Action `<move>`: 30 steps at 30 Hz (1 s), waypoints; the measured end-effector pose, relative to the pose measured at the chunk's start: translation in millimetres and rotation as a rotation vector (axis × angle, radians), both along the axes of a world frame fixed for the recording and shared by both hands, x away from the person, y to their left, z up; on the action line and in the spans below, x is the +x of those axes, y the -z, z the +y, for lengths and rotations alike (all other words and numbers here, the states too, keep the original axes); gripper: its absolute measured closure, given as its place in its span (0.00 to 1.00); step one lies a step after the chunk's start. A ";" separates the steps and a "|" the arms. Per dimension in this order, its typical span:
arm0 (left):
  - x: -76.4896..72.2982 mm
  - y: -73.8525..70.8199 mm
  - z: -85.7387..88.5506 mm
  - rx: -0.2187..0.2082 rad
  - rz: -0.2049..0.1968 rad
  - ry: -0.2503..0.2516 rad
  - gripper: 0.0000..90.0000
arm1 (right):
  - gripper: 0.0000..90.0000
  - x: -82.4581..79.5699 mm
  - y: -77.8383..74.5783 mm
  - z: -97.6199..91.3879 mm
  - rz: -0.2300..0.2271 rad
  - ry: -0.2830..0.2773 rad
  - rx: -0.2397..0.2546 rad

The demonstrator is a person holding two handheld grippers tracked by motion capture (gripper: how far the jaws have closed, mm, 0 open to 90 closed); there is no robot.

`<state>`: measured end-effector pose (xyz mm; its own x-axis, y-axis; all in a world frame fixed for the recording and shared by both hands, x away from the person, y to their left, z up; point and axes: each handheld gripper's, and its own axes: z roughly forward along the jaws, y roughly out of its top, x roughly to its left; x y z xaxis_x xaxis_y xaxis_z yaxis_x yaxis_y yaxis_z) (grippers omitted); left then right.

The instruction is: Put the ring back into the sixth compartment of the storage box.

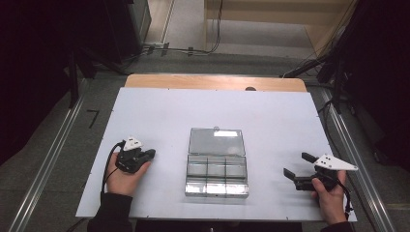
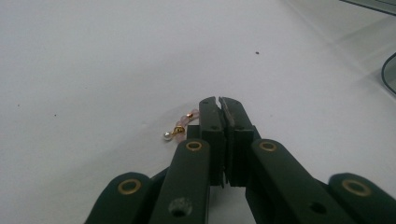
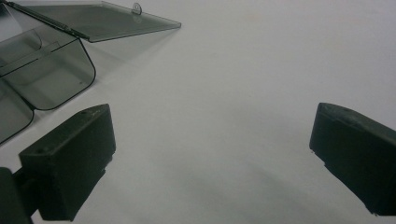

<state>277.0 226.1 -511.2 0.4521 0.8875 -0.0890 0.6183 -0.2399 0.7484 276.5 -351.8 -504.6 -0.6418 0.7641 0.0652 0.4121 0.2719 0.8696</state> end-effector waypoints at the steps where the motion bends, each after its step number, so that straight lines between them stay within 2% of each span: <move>1: 0.0 -0.2 0.2 -0.002 0.002 0.001 0.98 | 0.00 -0.1 0.0 0.0 0.001 0.001 0.000; 10: -0.5 -2.5 1.9 -0.008 0.001 0.009 0.99 | 0.00 -0.1 0.1 0.6 0.001 0.000 -0.004; 30: -6.7 -21.7 -2.3 -0.031 -0.059 0.032 0.99 | 0.00 -0.4 0.0 0.8 -0.002 0.001 -0.003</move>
